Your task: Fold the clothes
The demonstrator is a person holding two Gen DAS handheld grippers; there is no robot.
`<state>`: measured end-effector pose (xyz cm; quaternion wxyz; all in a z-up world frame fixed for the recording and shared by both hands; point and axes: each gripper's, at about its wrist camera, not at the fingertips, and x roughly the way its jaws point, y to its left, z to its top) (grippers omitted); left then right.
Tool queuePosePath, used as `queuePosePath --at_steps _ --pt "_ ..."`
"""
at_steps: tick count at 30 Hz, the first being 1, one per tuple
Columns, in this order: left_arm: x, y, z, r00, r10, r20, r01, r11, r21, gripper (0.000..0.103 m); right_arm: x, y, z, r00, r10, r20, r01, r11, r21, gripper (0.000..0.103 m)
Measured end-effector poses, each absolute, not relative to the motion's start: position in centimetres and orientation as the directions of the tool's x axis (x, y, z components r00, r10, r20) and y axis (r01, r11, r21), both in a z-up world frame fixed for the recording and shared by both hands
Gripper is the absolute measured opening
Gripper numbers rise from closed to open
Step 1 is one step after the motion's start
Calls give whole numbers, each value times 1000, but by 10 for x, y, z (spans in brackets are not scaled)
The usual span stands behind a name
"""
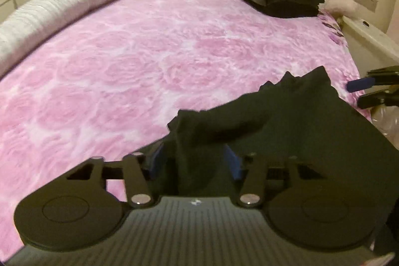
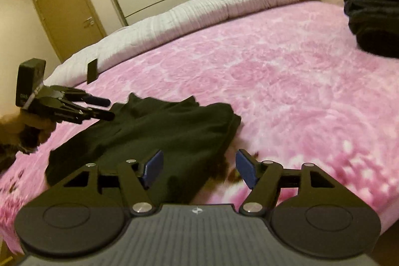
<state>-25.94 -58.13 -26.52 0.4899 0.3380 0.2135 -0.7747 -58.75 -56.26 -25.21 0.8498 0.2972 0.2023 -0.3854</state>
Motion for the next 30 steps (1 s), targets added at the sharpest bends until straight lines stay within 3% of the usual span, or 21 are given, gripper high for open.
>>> queuePosePath --at_steps 3,5,6,7,9,11,14,16,21,24,26,28,30 --pt "-258 -601 -281 -306 -572 -761 897 -440 -31 44 -579 -583 -268 632 -527 -568 770 506 387 67" --pt "-254 -604 -285 -340 -558 -757 893 -445 -73 27 -575 -592 -276 634 -527 -566 771 490 406 67" --pt "-251 -602 -285 -361 -554 -750 890 -444 -100 11 -574 -596 -279 638 -529 -559 769 483 420 67" --pt "-248 -601 -284 -382 -551 -742 887 -444 -127 4 -573 -599 -281 648 -526 -551 761 479 438 66" --pt "-240 -591 -277 -406 -563 -720 886 -435 -159 4 -571 -604 -285 659 -520 -544 752 462 469 51" --pt "-228 -583 -270 -419 -586 -694 891 -413 -188 4 -569 -607 -286 664 -509 -548 748 453 485 9" --pt "-206 -576 -259 -418 -637 -647 904 -359 -231 4 -574 -613 -277 712 -507 -486 700 455 551 8" --pt "-199 -586 -269 -400 -629 -666 915 -316 -252 4 -577 -621 -274 730 -510 -454 675 434 597 7" --pt "-204 -604 -295 -363 -600 -713 930 -278 -240 9 -558 -634 -283 636 -522 -568 771 434 465 5" --pt "-203 -605 -295 -353 -606 -713 934 -277 -227 12 -557 -630 -284 581 -558 -592 813 424 398 16" --pt "-199 -602 -290 -347 -621 -703 936 -274 -220 15 -566 -626 -286 566 -577 -589 825 405 395 29" --pt "-197 -593 -278 -301 -658 -690 951 -265 -162 25 -576 -620 -281 561 -595 -575 827 398 396 31" --pt "-200 -583 -267 -232 -688 -687 962 -267 -57 25 -581 -611 -276 556 -611 -563 831 397 389 35"
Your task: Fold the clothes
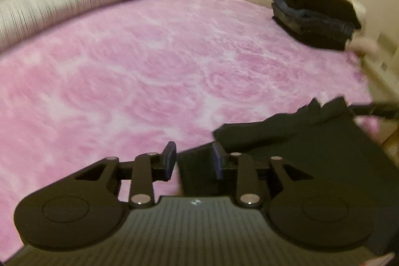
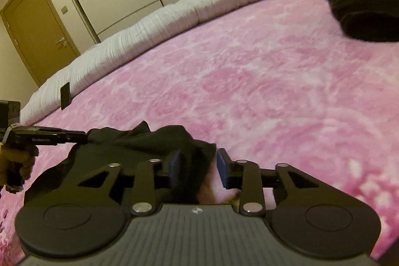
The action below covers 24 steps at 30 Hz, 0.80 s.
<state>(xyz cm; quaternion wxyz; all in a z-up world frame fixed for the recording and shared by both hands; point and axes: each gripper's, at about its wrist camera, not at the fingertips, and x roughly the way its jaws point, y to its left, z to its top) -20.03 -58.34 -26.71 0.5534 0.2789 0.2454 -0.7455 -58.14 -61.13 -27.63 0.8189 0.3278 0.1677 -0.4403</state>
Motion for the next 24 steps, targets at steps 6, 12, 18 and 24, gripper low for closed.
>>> queuePosePath --at_steps 6,12,18,24 --pt "-254 -568 -244 -332 -671 -663 902 -432 -14 25 -575 -614 -268 627 -598 -498 775 421 471 38" --pt "-304 -608 -277 -376 -572 -729 850 -526 -26 23 -551 -646 -286 612 -573 -545 791 440 425 26" --pt "-284 -637 -285 -297 -605 -739 914 -405 -36 25 -572 -652 -302 587 -570 -575 809 433 397 26" --pt "-269 -604 -256 -208 -670 -712 942 -333 39 21 -601 -613 -283 584 -609 -537 809 381 447 32"
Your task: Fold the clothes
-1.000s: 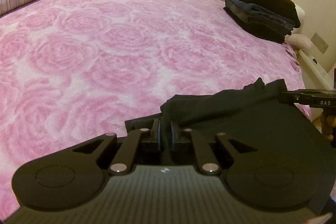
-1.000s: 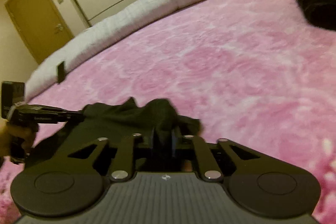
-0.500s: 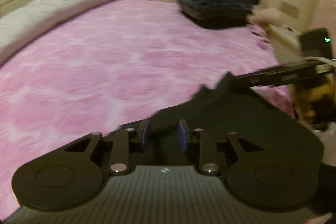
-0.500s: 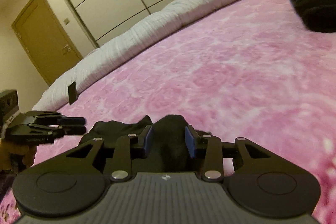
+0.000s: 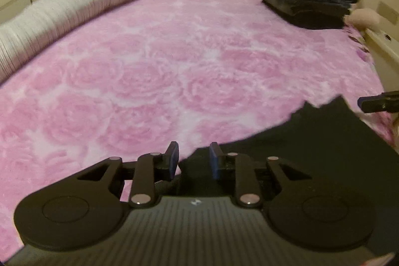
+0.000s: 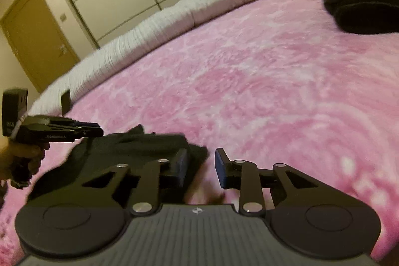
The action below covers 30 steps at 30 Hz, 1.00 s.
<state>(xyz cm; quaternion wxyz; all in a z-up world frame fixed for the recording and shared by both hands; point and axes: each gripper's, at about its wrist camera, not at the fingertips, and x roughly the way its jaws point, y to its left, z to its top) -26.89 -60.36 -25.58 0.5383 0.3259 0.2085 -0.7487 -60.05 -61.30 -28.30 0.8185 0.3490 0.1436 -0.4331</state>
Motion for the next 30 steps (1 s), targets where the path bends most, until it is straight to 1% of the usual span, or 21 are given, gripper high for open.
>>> queuePosePath --at_steps 1,2,4,6,7,9,12,14,16,18,19,20,21,22,23,24,26,28,29,30 --pt "-271 -593 -249 -223 -672 -706 937 -347 35 21 -607 -602 -280 601 -607 -520 794 379 474 36" --pt "-277 -581 -244 -251 -672 -697 928 -371 23 21 -614 -592 -277 618 -605 -502 778 378 502 44" --pt "-290 -556 -234 -313 -662 -681 905 -426 -1 23 -626 -562 -273 684 -571 -454 716 410 565 50" --pt "-309 -534 -230 -371 -643 -670 872 -489 -14 25 -633 -534 -275 769 -500 -399 625 456 633 51" --pt "-319 -525 -229 -400 -630 -665 856 -517 -25 27 -636 -521 -277 810 -456 -369 572 476 668 52" --pt "-338 -514 -230 -461 -591 -662 819 -571 -60 28 -636 -501 -279 867 -369 -336 490 505 710 53" --pt "-367 -508 -244 -500 -524 -689 767 -637 -71 30 -625 -488 -287 887 -291 -358 461 549 697 58" --pt "-382 -511 -258 -488 -486 -725 748 -661 -59 32 -616 -492 -292 891 -266 -369 454 553 699 60" --pt "-390 -515 -269 -451 -483 -751 753 -657 -30 36 -608 -502 -294 899 -270 -345 438 549 712 60" --pt "-392 -517 -276 -437 -478 -762 765 -643 -36 37 -600 -513 -296 917 -250 -312 399 535 745 60" --pt "-395 -516 -278 -427 -481 -766 760 -650 -14 39 -596 -517 -297 930 -221 -293 367 516 774 61" --pt "-395 -515 -278 -419 -485 -768 754 -657 4 40 -593 -517 -298 935 -191 -297 354 508 786 62" --pt "-397 -517 -279 -411 -487 -771 753 -658 14 42 -590 -516 -298 939 -161 -302 342 500 796 62" --pt "-398 -517 -280 -406 -487 -774 754 -657 17 43 -592 -513 -300 932 -155 -329 361 496 790 60" --pt "-399 -518 -281 -400 -489 -775 755 -655 23 44 -594 -511 -302 922 -150 -356 382 491 783 53" --pt "-402 -519 -282 -392 -493 -777 756 -654 33 46 -597 -508 -304 912 -145 -383 403 487 775 49" --pt "-404 -521 -283 -384 -498 -777 759 -650 42 48 -606 -501 -310 903 -145 -405 424 462 779 38" --pt "-406 -522 -282 -379 -500 -779 761 -647 45 49 -610 -496 -311 901 -154 -406 430 448 783 35" --pt "-406 -522 -280 -375 -501 -780 762 -646 49 49 -612 -493 -311 900 -159 -406 433 442 786 35" --pt "-407 -520 -276 -372 -504 -779 760 -647 55 46 -615 -491 -312 899 -164 -407 436 435 788 35"
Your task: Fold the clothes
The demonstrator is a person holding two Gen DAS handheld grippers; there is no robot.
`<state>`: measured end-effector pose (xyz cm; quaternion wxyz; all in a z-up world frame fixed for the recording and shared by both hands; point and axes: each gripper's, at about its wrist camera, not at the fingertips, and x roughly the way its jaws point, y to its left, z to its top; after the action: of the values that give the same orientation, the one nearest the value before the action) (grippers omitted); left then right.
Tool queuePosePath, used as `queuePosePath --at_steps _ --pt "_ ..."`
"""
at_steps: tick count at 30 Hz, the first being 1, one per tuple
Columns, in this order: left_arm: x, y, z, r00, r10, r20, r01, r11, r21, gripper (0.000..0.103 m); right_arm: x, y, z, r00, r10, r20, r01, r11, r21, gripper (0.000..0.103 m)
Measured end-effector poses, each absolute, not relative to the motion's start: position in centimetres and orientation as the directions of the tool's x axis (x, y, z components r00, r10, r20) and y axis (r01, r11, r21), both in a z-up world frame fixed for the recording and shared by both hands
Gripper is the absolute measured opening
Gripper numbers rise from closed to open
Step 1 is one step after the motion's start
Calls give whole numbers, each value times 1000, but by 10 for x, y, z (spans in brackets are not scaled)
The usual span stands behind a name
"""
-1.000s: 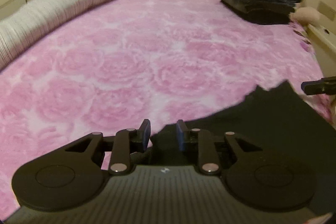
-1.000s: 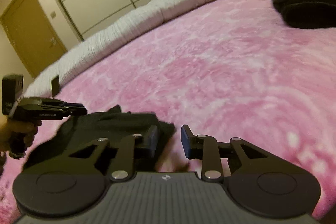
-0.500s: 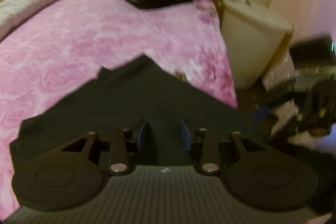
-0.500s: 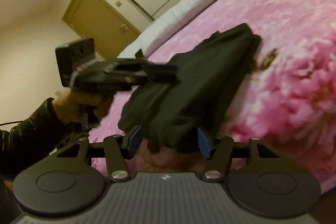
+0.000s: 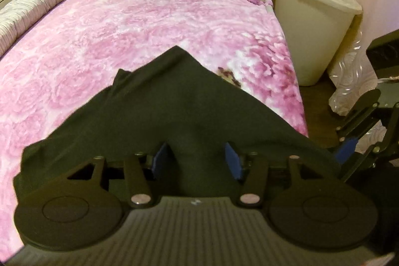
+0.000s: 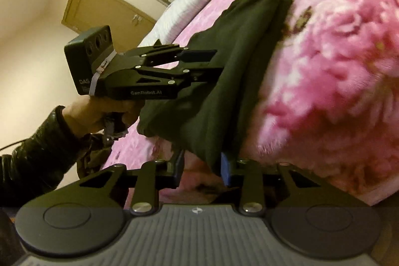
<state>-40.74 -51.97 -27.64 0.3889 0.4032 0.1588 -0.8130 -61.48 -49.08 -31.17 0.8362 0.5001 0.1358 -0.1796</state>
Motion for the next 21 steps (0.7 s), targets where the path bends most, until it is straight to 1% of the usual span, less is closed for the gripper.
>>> queuePosePath --at_steps 1,3,5,7,9,11,13,15,17,19,21 --pt "-409 -515 -270 -372 -512 -774 755 -652 68 40 -617 -488 -310 895 -174 -411 444 432 785 35" --pt "-415 -499 -258 -386 -524 -759 728 -678 98 36 -624 -481 -308 886 -197 -420 463 432 774 35" --pt "-423 -481 -248 -430 -505 -748 691 -717 87 37 -634 -475 -303 869 -236 -436 495 433 753 35" --pt "-435 -467 -254 -434 -488 -757 660 -744 101 37 -647 -471 -299 847 -300 -439 530 427 732 35" --pt "-447 -456 -266 -421 -474 -773 629 -767 128 36 -659 -470 -297 842 -355 -406 530 405 745 35" --pt "-454 -452 -280 -402 -483 -778 630 -762 148 36 -668 -471 -294 834 -412 -368 524 382 761 35" --pt "-452 -451 -284 -413 -495 -764 656 -744 128 36 -668 -475 -288 822 -450 -349 529 377 760 35" --pt "-445 -449 -277 -430 -502 -750 689 -719 86 36 -663 -483 -279 826 -455 -333 525 404 749 35" --pt "-433 -440 -269 -428 -533 -730 711 -697 92 36 -646 -492 -270 830 -447 -333 531 451 717 35" --pt "-410 -432 -260 -395 -577 -715 753 -649 107 39 -629 -498 -266 846 -412 -339 523 512 682 35" --pt "-376 -426 -261 -350 -605 -715 816 -572 84 42 -608 -504 -264 869 -354 -345 493 569 658 36"
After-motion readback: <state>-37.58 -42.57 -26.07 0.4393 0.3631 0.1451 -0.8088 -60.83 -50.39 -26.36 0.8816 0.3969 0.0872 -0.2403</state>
